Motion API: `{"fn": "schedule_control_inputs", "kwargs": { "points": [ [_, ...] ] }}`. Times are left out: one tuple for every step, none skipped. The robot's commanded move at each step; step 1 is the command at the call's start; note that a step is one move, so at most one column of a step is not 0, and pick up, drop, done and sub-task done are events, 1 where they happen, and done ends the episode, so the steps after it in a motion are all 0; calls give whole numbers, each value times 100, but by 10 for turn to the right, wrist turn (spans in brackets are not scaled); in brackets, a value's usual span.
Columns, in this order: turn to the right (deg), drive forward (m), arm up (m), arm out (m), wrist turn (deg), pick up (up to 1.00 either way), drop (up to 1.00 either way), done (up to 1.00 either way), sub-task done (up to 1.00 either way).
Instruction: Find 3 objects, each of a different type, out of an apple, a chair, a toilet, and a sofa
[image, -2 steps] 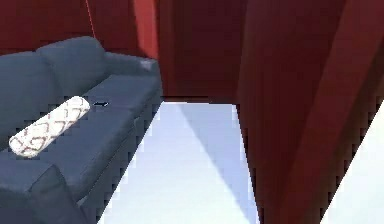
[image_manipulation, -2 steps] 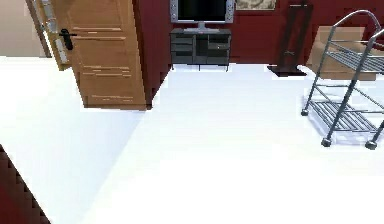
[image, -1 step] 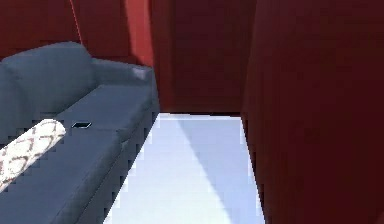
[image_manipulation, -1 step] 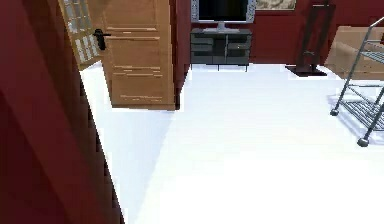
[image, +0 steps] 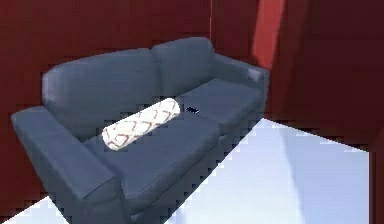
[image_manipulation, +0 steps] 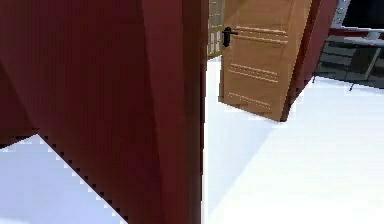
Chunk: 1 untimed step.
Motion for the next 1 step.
{"fn": "schedule_control_inputs", "kwargs": {
  "points": [
    [0, 0, 0, 0, 0, 0, 0, 100, 0]
  ]
}}
